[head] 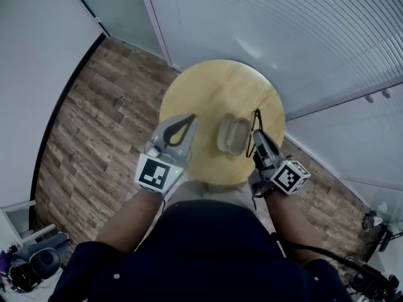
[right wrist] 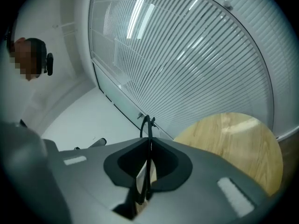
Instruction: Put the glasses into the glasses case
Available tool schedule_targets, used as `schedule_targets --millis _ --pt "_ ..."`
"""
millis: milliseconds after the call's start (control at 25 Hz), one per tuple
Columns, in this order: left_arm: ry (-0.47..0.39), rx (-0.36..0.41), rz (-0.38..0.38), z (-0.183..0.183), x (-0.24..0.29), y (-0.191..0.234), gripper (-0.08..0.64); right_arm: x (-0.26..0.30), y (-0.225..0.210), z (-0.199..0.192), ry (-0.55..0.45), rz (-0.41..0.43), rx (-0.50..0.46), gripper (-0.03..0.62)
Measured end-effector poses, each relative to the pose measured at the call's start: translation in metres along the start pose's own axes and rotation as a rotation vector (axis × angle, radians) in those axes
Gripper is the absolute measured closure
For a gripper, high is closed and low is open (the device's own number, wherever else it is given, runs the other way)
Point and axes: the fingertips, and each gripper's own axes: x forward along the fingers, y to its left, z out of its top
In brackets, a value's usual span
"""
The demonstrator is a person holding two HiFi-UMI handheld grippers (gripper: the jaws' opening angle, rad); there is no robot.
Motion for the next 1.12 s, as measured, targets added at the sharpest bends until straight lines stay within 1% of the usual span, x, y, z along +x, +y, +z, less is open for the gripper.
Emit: schedule_targets --millis 120,200,360,600,800,880,960,1120 --pt "0.052 0.0 -0.033 -0.018 0.006 -0.001 0.56 0.016 -0.014 -0.013 0.004 0.008 0.015 0.563" --pt "0.076 0.007 -0.042 -0.029 0.009 0.0 0.56 0.023 -0.023 -0.021 0.013 -0.002 0.02 0.563" --pt "0.097 -0.004 -0.023 -0.043 0.016 0.003 0.56 0.027 -0.041 -0.036 0.025 -0.019 0.05 0.563" --pt "0.138 -0.012 0.0 -0.076 0.031 0.012 0.56 0.037 -0.078 -0.061 0.054 -0.06 0.092 0.563" --pt "0.15 -0.036 0.015 -0.091 0.037 0.018 0.56 0.043 -0.104 -0.081 0.059 -0.103 0.172 0.563" --pt "0.165 -0.038 0.013 -0.099 0.037 0.018 0.56 0.046 -0.112 -0.09 0.072 -0.127 0.175 0.563" --pt "0.176 -0.039 0.01 -0.107 0.039 0.018 0.56 0.051 -0.115 -0.095 0.082 -0.128 0.16 0.563" --pt "0.163 -0.037 0.011 -0.114 0.044 0.021 0.56 0.064 -0.122 -0.102 0.086 -0.131 0.156 0.561"
